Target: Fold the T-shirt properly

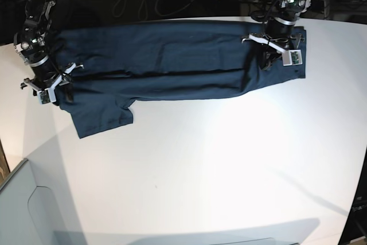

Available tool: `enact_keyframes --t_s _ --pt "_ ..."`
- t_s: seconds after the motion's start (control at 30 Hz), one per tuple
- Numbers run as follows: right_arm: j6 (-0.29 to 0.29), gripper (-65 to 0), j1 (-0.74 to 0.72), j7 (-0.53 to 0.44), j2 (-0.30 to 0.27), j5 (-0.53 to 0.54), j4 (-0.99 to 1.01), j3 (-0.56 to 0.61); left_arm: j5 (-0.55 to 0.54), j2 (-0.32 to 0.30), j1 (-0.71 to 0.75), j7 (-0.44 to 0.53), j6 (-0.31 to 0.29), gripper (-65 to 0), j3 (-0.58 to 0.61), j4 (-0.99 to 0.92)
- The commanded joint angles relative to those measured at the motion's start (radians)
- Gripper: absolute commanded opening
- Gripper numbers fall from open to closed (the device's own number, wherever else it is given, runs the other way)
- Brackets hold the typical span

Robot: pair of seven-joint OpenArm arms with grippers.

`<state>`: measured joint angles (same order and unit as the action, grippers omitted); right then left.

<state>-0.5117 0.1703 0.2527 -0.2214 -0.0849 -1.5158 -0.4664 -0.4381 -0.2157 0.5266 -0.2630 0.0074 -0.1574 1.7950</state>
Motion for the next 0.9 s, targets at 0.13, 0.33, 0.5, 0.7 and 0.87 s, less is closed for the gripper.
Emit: enact_keyframes --t_s 0.13,0.33,0.5,0.7,0.87 --pt "-0.014 -39.0 -0.008 -0.026 -0.019 0.015 -0.021 -0.005 -0.006 -0.017 0.002 -0.078 0.003 -53.9 -0.015 0.048" --pt "-0.014 -39.0 -0.008 -0.026 -0.019 0.015 -0.021 -0.007 -0.006 -0.011 0.036 -0.101 0.003 -38.5 -0.067 0.184" --pt "-0.014 -39.0 -0.008 -0.026 -0.019 0.015 -0.021 -0.007 -0.006 0.029 0.01 -0.108 0.003 -38.3 -0.146 0.196" --pt "-0.014 -39.0 -0.008 -0.026 -0.019 0.015 -0.021 -0.004 -0.006 0.049 -0.046 -0.112 0.003 -38.3 -0.164 0.09" --pt "-0.014 -39.0 -0.008 -0.026 -0.019 0.015 -0.021 -0.002 -0.006 0.054 -0.072 -0.112 0.003 -38.5 -0.123 0.012"
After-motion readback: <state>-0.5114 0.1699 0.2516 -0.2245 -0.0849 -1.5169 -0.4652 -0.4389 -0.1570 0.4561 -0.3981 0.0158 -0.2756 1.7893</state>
